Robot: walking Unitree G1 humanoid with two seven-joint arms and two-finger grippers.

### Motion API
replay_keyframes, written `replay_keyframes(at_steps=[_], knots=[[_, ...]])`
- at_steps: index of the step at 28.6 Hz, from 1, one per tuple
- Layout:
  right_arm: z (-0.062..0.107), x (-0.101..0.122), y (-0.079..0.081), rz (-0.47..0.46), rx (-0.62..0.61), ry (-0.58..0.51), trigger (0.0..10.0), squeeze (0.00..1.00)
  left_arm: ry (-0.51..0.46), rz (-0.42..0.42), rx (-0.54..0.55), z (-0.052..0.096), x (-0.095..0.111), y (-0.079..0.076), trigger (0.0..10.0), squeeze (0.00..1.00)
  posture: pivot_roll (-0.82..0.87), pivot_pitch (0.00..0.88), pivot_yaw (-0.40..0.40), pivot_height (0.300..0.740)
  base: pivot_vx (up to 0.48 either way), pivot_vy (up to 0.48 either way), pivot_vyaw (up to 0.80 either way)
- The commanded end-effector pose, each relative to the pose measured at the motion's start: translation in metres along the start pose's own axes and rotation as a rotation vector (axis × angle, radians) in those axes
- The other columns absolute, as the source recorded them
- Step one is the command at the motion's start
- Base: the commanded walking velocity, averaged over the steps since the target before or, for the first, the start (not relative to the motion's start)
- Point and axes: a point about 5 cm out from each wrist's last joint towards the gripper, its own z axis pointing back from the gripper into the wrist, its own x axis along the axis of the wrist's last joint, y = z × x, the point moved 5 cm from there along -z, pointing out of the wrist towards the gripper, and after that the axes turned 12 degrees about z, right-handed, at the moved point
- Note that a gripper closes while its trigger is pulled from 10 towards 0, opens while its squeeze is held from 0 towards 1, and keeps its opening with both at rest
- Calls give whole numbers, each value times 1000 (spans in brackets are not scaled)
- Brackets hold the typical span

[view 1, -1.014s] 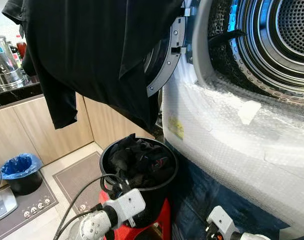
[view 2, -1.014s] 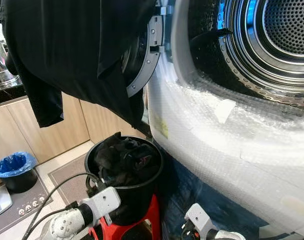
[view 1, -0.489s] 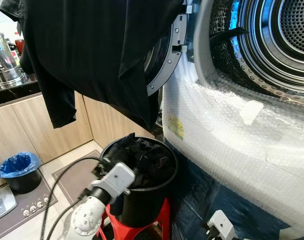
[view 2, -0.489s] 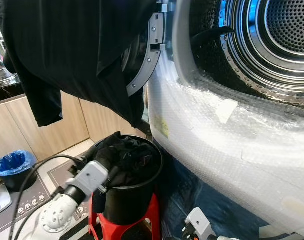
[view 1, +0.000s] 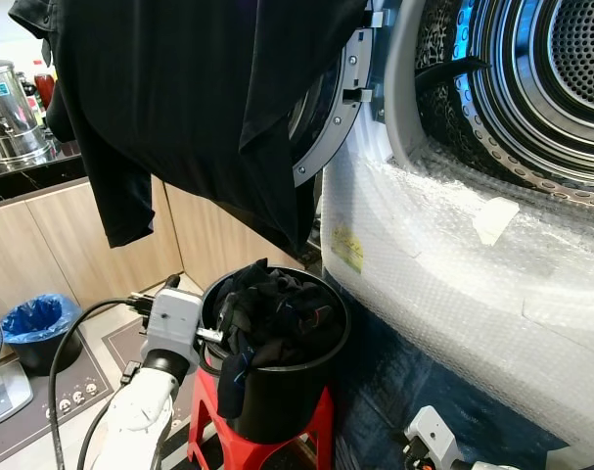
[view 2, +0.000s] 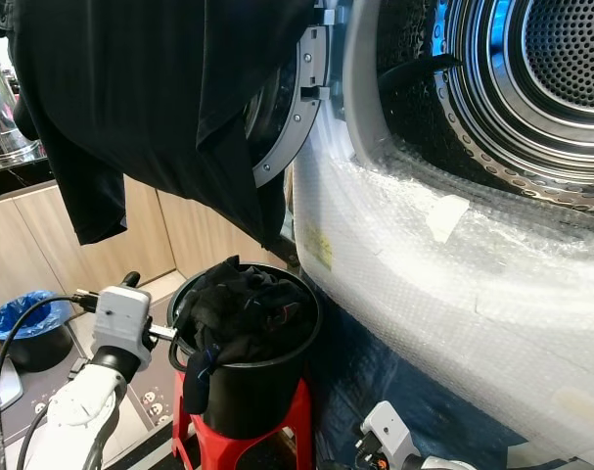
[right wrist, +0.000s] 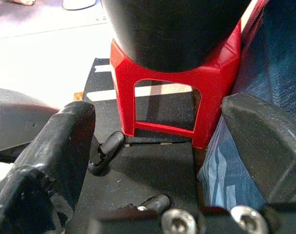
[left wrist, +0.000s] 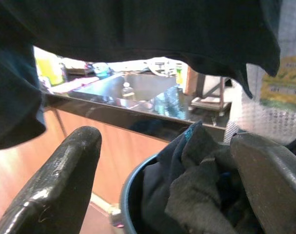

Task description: Clothes washing

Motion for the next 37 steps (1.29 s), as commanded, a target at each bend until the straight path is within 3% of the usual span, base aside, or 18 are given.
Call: replay_keyframes(at_steps=[1, 5, 8, 11, 14, 22, 37], knots=[[2, 10, -7, 15, -17, -30, 10000, 0, -3, 48, -6, -6, 0, 5, 10000, 0, 19, 0, -28, 740, 0, 0, 0], [4, 10, -9, 13, -30, -39, 10000, 0, 35, 166, -18, -15, -11, 8, 10000, 0, 7, 0, -26, 740, 0, 0, 0], [5, 12, -9, 10, -35, -53, 10000, 0, 109, 310, -28, -21, -32, 9, 10000, 0, -4, 0, -25, 740, 0, 0, 0], [6, 13, -10, 13, -41, -59, 10000, 0, 130, 326, -41, -25, -39, 11, 10000, 0, -13, 0, -23, 740, 0, 0, 0], [9, 14, -11, 10, -51, -69, 10000, 0, 175, 410, -29, -32, -48, 19, 10000, 0, -24, 0, -26, 740, 0, 0, 0], [18, 14, -14, 4, -75, -82, 10000, 0, 237, 444, -30, -43, -59, 35, 10000, 0, -64, 0, -19, 740, 0, 0, 0], [28, 18, -13, -22, -116, -115, 10000, 0, 362, 424, -163, -51, -75, 13, 10000, 0, -102, 0, 1, 740, 0, 0, 0]])
